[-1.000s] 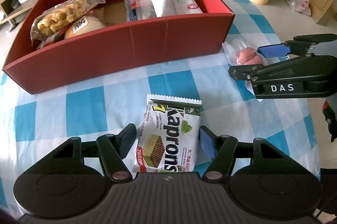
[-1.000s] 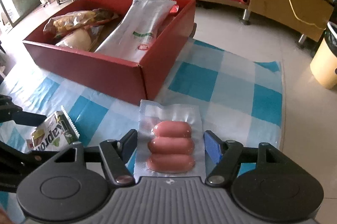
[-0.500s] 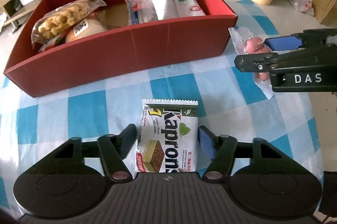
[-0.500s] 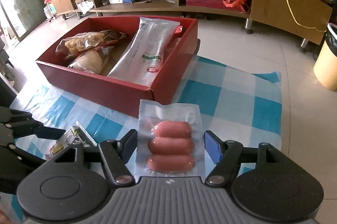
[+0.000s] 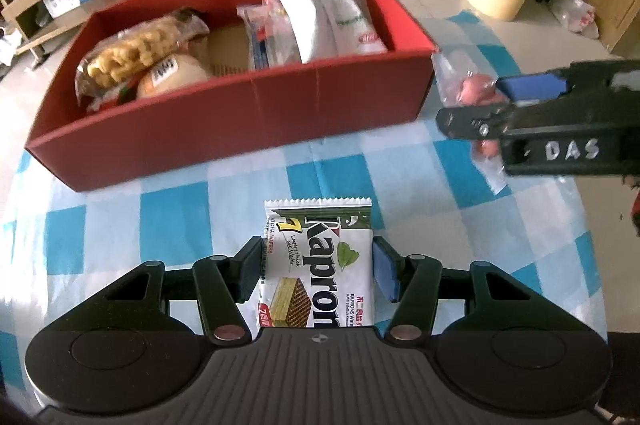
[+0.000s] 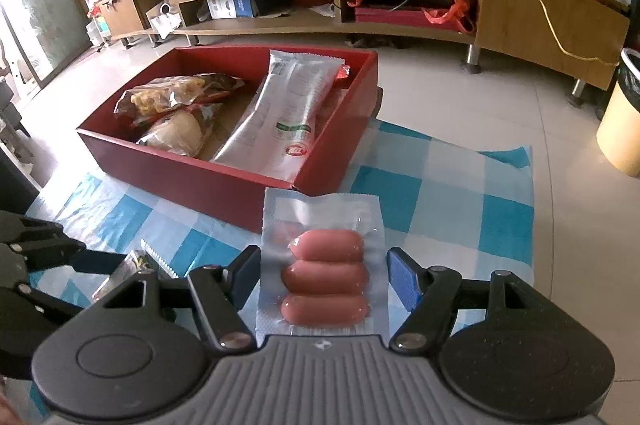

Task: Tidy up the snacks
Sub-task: 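Grasp the Kaprons wafer bar with the left gripper while the right gripper grasps the sausage pack, then carry the Kaprons bar and sausage pack over the red box with both grippers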

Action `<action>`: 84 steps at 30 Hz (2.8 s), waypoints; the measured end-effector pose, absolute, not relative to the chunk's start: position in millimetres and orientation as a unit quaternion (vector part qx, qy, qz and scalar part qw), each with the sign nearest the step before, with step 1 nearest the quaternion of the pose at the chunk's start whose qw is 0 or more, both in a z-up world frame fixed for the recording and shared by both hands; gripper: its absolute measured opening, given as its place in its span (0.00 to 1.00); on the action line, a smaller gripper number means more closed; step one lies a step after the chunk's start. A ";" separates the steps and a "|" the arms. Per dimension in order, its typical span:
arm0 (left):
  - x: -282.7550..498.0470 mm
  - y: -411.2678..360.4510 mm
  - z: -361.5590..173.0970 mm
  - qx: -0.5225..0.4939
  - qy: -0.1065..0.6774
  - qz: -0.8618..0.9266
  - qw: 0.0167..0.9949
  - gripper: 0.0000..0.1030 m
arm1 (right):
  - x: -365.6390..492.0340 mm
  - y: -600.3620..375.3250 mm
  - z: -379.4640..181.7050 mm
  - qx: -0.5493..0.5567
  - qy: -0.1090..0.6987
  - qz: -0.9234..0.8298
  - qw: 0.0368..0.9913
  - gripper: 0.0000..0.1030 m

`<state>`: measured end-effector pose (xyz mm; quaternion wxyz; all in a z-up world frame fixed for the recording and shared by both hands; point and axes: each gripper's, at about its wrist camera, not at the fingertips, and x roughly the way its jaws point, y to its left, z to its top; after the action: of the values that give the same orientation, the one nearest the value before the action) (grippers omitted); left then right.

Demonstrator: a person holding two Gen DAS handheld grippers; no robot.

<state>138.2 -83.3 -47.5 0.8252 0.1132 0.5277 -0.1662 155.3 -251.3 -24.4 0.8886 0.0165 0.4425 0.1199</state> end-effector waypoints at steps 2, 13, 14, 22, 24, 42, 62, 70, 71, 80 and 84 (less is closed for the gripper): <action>136.6 -83.1 -42.2 0.114 0.521 -0.165 0.830 0.62 | 155.0 -251.1 -22.8 0.017 0.440 0.120 0.890 0.65; 133.3 -69.3 -28.8 0.103 0.511 -0.149 0.841 0.62 | 138.4 -237.4 -4.8 0.020 0.417 0.132 0.899 0.65; 132.2 -67.3 -26.8 0.101 0.509 -0.147 0.842 0.62 | 135.4 -234.4 -3.9 0.019 0.416 0.133 0.900 0.65; 126.7 -55.1 -9.7 0.087 0.493 -0.144 0.854 0.63 | 114.5 -214.4 4.4 0.023 0.402 0.150 0.903 0.65; 125.7 -53.5 -6.9 0.086 0.489 -0.141 0.856 0.63 | 110.1 -210.0 7.6 0.023 0.396 0.150 0.906 0.65; 137.2 -50.0 22.3 0.067 0.448 -0.131 0.882 0.63 | 114.3 -210.3 37.8 0.041 0.342 0.146 0.927 0.65; 171.1 -50.1 47.2 0.054 0.411 -0.109 0.903 0.63 | 141.7 -211.1 56.4 0.060 0.301 0.135 0.942 0.65; 182.8 -50.7 51.9 0.053 0.400 -0.100 0.909 0.63 | 153.1 -209.7 59.8 0.061 0.292 0.133 0.945 0.65; 184.1 -50.7 51.9 0.053 0.399 -0.099 0.910 0.63 | 154.7 -209.8 60.0 0.060 0.292 0.132 0.945 0.65; 199.9 -50.4 55.0 0.054 0.388 -0.088 0.916 0.63 | 172.8 -209.2 63.1 0.057 0.284 0.131 0.948 0.65; 206.5 -49.8 55.9 0.053 0.383 -0.084 0.918 0.63 | 181.0 -208.0 64.2 0.055 0.281 0.130 0.949 0.65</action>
<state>206.5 -49.8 56.0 0.9182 0.0532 0.3834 -0.0837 181.0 -208.0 64.2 0.9493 0.0547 0.2808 0.1300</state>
